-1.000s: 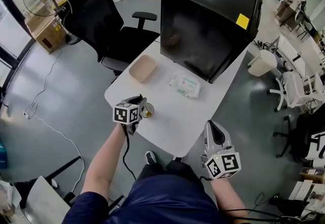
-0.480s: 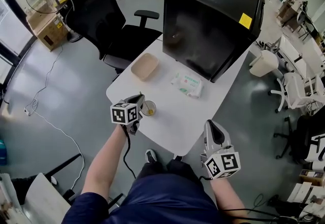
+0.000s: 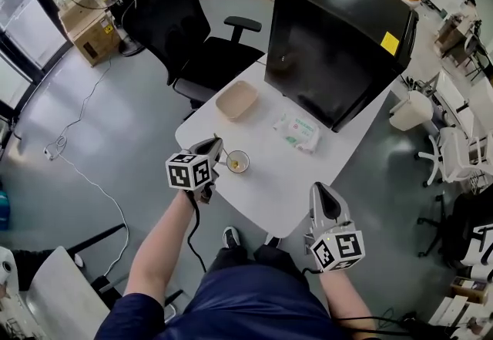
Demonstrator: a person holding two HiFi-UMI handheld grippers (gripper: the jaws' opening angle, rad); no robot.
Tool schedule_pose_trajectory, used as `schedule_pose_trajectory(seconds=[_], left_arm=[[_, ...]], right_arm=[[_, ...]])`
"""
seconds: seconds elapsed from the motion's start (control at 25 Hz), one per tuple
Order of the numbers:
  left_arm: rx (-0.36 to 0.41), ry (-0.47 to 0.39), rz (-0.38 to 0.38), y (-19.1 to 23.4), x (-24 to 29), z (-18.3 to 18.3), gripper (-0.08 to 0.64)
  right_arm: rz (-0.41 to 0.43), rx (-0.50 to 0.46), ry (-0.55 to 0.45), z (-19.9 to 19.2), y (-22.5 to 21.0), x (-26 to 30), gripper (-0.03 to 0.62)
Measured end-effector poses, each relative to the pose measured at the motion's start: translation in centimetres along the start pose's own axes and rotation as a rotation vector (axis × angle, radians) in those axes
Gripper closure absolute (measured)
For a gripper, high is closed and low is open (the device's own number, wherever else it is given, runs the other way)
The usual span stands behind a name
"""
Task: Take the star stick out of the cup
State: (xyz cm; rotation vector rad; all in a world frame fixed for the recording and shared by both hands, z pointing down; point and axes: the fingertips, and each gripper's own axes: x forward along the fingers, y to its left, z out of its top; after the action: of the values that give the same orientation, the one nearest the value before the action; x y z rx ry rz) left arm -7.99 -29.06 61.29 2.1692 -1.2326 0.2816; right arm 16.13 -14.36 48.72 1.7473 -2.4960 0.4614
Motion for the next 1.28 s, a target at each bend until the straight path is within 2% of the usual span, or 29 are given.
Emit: schedule_pose_trajectory(seconds=[0.24,0.72,1.28], left_arm=[[-0.020,-0.057,0.022,-0.6,-3.0,2.4,0.552],[-0.145,-0.225,0.032,-1.6,-9.1,7.1,0.552],[-0.305,-0.406,0.049,-0.9,-16.8,9.3,0.552]], right_arm=[[0.036,-0.009,-0.013,0.9,1.1,0.5,0.584],[0.103,-0.032,-0.033,2.9,2.7,0.9,0.586],[0.180,-0.028,0.001,2.1,5.1,1.8,0.586]])
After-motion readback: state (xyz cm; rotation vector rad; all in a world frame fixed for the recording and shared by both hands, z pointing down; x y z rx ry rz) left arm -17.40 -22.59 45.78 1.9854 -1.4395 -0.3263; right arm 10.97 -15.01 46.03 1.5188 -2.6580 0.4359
